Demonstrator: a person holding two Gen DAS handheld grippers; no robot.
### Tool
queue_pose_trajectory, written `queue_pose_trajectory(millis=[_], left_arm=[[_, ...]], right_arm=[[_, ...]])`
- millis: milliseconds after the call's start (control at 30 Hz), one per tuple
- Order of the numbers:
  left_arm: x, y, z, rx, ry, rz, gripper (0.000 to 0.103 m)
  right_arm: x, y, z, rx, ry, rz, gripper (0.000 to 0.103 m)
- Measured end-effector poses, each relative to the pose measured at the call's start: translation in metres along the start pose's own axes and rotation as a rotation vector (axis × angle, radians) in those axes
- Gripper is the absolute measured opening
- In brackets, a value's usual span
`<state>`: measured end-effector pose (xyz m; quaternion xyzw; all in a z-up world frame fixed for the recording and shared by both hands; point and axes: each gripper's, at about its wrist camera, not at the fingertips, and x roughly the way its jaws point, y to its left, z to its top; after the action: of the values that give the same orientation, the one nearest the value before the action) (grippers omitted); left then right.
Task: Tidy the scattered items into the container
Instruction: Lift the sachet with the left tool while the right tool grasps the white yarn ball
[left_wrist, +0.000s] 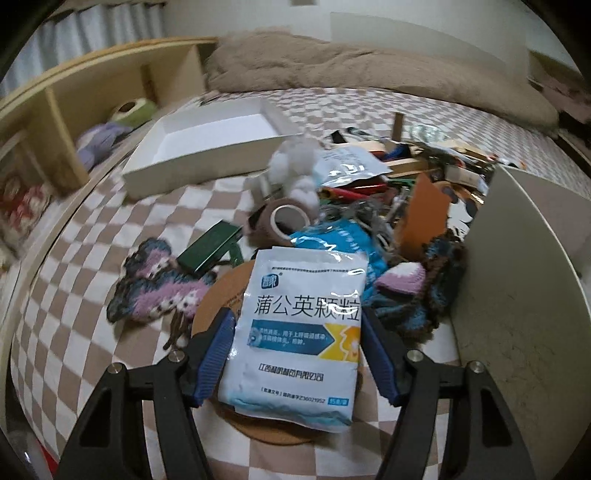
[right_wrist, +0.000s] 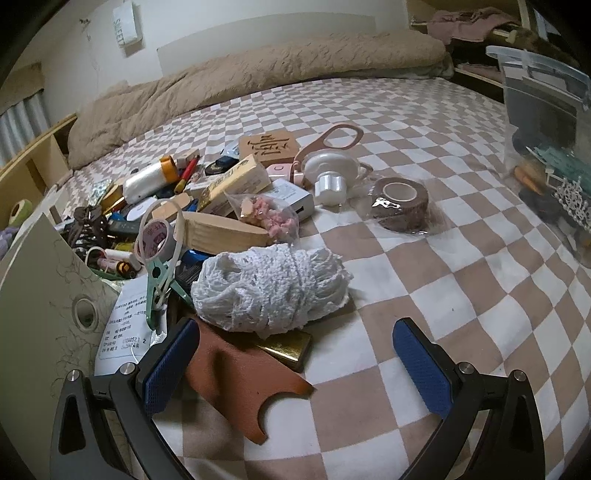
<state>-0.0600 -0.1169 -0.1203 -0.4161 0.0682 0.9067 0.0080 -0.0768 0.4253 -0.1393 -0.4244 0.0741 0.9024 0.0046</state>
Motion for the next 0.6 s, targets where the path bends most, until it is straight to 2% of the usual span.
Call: queue_pose_trajectory(millis=[300,367,400,433,600], left_arm=[[0.002,-0.004,-0.003,0.012,-0.004,0.028,0.069],[0.003,-0.006,-0.003,0.023,-0.004,0.037,0.070],[0.003,-0.006,-0.003,0.025,-0.004,0.041,0.072],[0.003,-0.005,-0.003,0.023,-0.003,0.041,0.075],[0.004,0.003,-0.002,-0.011,-0.004,0.023,0.081]], right_arm=[[0.016,0.013,0.018,-0.069,0.008,0.039,0.102],[0.022,0.012,0.016,-0.072,0.025,0.073,0.096],[0.022,0.012,0.016,-0.070,0.026,0.085,0.090],[0.021,0.012,0.015,-0.072,0.022,0.097,0.079],[0.012,0.024,0.010,-0.131,0.015,0.068,0.073]])
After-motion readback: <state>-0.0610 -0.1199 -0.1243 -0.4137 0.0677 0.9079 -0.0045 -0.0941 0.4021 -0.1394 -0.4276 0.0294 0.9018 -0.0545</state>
